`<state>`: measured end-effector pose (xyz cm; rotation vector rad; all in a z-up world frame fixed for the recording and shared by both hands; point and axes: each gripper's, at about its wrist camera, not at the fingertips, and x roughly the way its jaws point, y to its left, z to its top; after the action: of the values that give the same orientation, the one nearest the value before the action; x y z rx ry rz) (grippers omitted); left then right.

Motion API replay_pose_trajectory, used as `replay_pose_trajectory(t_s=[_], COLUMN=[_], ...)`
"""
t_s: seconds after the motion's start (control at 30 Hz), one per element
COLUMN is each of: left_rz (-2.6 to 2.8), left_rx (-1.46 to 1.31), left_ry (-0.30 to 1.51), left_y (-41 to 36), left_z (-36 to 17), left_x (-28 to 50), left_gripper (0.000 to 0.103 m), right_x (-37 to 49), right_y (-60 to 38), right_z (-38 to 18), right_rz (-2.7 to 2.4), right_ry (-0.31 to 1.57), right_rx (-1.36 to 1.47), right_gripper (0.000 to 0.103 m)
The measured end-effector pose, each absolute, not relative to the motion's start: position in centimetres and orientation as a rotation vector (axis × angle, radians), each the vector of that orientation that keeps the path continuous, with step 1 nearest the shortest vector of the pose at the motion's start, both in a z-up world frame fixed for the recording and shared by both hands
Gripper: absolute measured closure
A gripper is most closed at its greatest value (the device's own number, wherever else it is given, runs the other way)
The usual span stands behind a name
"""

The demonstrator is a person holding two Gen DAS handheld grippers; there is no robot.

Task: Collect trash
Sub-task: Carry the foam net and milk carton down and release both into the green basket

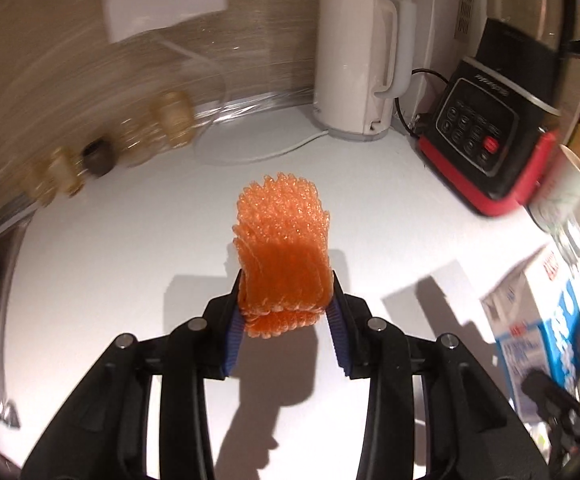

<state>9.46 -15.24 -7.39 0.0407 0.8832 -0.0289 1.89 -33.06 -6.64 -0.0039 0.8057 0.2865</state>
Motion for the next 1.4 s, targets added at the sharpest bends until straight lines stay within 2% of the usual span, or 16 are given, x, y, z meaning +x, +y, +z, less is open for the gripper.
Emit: replay_pose_trajectory(t_s=[0.23,0.57,0.8,1.0,1.13,1.2,1.3,1.4], left_rz=[-0.044,-0.101,-0.124,-0.134,-0.147,-0.156,-0.183,-0.213], left_rx=[0.036,0.060,0.054,0.050,0.047,0.056,0.066,0.084], left_ry=[0.897,0.940,0.992,1.006,1.022,1.024,1.030,1.039], left_y=[-9.1,-1.2,2.7,4.4,4.6,4.3,3.5,2.1], left_z=[-5.3,-5.7,-7.8,-8.6,-9.1,-9.3,-9.7,-10.5], left_x=[-1.8,-14.9,-19.6,-21.6,-22.0,-22.1,-21.9,-21.5], left_gripper=[0.065,0.064,0.064,0.064,0.064,0.064,0.064,0.064], right_x=[-6.7,-18.9,-22.7,-22.4,-22.5,-23.0,-23.7,-23.8], right_y=[-26.2,-16.4,-12.0,-9.8,-9.4,-9.8,-11.1,-13.1], right_z=[-6.3,-7.4,-10.9,-13.9,-15.6,-15.3,-13.4,-11.3], right_rz=[0.337,0.403,0.406,0.376,0.345,0.329,0.288,0.240], right_ry=[0.829,0.858,0.904,0.947,0.987,0.982,0.944,0.910], right_rx=[0.004,0.013,0.019,-0.053,-0.079,-0.070,-0.063,-0.060], right_gripper=[0.037,0.037,0.037,0.035,0.017,0.015,0.008,0.007])
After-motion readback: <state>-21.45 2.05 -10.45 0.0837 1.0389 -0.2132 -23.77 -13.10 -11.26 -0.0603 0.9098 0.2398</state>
